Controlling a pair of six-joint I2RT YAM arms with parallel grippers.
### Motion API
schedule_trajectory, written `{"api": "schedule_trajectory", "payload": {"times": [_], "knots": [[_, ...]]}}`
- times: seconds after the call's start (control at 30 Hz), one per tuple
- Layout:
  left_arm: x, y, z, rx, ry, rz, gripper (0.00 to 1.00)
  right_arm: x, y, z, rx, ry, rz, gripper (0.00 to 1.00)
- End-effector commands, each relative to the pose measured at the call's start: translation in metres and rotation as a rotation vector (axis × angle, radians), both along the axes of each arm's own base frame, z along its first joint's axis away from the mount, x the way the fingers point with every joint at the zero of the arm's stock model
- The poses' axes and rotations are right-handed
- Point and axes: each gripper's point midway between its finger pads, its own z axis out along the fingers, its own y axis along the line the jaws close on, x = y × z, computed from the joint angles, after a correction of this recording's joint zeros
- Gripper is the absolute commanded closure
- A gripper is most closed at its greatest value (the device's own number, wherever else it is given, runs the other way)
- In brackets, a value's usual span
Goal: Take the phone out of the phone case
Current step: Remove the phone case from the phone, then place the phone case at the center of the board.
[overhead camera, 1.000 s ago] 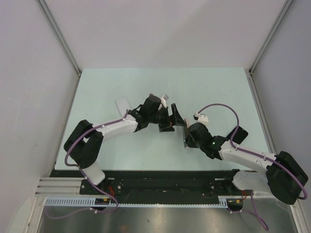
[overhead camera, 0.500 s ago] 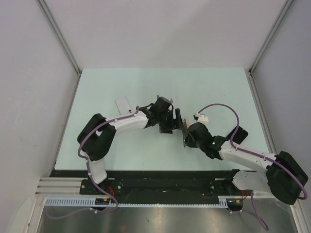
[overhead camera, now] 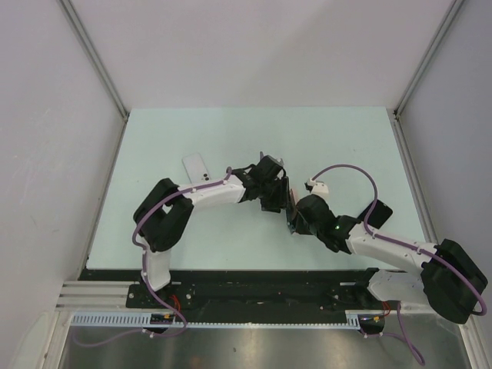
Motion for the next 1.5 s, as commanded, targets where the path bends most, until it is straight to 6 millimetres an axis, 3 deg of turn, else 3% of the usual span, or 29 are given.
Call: {"api": "schedule_trajectory", "payload": {"times": [0.0, 0.2, 0.33, 0.5, 0.63, 0.77, 0.8, 0.87, 0.93, 0.97, 1.03, 1.07, 1.13, 1.17, 1.27, 1.37, 1.4, 1.47], "knots": [[0.001, -0.012, 0.0, -0.018, 0.004, -0.024, 0.51, 0.016, 0.015, 0.024, 0.081, -0.087, -0.015, 1.0], [-0.003, -0.015, 0.0, -0.027, 0.015, -0.034, 0.79, 0.015, 0.012, 0.022, 0.071, -0.081, -0.023, 1.0], [0.0, -0.012, 0.023, -0.063, -0.017, -0.021, 1.0, 0.015, 0.006, 0.021, 0.051, -0.08, -0.034, 1.0], [0.006, -0.007, 0.076, -0.194, -0.075, -0.019, 1.0, 0.02, -0.01, 0.02, 0.006, -0.083, -0.055, 1.0], [0.026, 0.01, 0.101, -0.288, -0.09, 0.007, 1.0, 0.03, -0.028, 0.029, 0.007, -0.1, -0.086, 1.0], [0.048, 0.032, 0.106, -0.332, -0.105, 0.024, 1.0, 0.047, -0.057, 0.048, 0.052, -0.133, -0.13, 1.0], [0.052, 0.036, 0.108, -0.342, -0.123, 0.013, 1.0, 0.057, -0.079, 0.053, 0.063, -0.143, -0.191, 1.0], [0.067, 0.049, 0.106, -0.344, -0.136, 0.033, 1.0, 0.066, -0.089, 0.063, 0.125, -0.16, -0.195, 1.0], [0.082, 0.058, 0.108, -0.376, -0.155, 0.038, 1.0, 0.082, -0.115, 0.072, 0.176, -0.191, -0.262, 1.0], [0.087, 0.059, 0.101, -0.383, -0.138, 0.037, 1.0, 0.083, -0.107, 0.071, 0.242, -0.172, -0.211, 1.0], [0.103, 0.063, 0.105, -0.427, -0.162, 0.035, 1.0, 0.097, -0.122, 0.075, 0.319, -0.207, -0.249, 1.0], [0.107, 0.061, 0.095, -0.43, -0.147, 0.021, 1.0, 0.099, -0.118, 0.068, 0.35, -0.176, -0.228, 1.0], [0.121, 0.064, 0.094, -0.423, -0.158, 0.031, 1.0, 0.105, -0.124, 0.062, 0.37, -0.16, -0.239, 0.9], [0.125, 0.067, 0.087, -0.401, -0.152, 0.036, 1.0, 0.104, -0.121, 0.052, 0.379, -0.121, -0.23, 0.64], [0.14, 0.071, 0.072, -0.368, -0.143, 0.056, 1.0, 0.096, -0.13, 0.031, 0.336, -0.044, -0.294, 0.26], [0.157, 0.082, 0.053, -0.303, -0.133, 0.091, 0.99, 0.081, -0.153, 0.02, 0.227, -0.005, -0.392, 0.14], [0.166, 0.083, 0.057, -0.31, -0.147, 0.098, 0.98, 0.078, -0.158, 0.031, 0.21, -0.044, -0.406, 0.11], [0.179, 0.09, 0.04, -0.301, -0.113, 0.118, 0.98, 0.065, -0.173, 0.034, 0.145, -0.049, -0.465, 0.01]]}}
